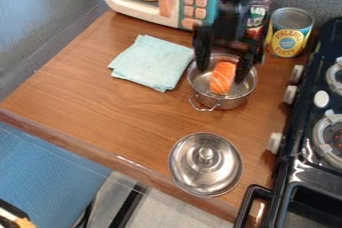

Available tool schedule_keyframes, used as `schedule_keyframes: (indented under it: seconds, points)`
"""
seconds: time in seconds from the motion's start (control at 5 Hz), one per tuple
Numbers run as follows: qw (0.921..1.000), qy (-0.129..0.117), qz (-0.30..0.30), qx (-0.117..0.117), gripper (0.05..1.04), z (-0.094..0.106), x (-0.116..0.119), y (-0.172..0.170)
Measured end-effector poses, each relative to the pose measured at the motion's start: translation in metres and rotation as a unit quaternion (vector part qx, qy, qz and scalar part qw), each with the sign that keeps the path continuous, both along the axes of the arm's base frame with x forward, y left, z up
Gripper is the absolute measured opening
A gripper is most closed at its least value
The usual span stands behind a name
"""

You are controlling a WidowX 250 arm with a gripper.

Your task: Put the sushi inside the silver pot

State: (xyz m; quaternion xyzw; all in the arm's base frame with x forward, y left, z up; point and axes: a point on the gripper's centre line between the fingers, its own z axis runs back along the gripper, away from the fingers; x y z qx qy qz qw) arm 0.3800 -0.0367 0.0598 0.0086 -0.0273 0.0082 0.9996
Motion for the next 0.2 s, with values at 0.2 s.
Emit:
schedule_keyframes:
  seconds: [0.2]
  points:
    - [0.9997,-0.025,-0.002,0.002,1.0,0.0233,-0.006,0.0014]
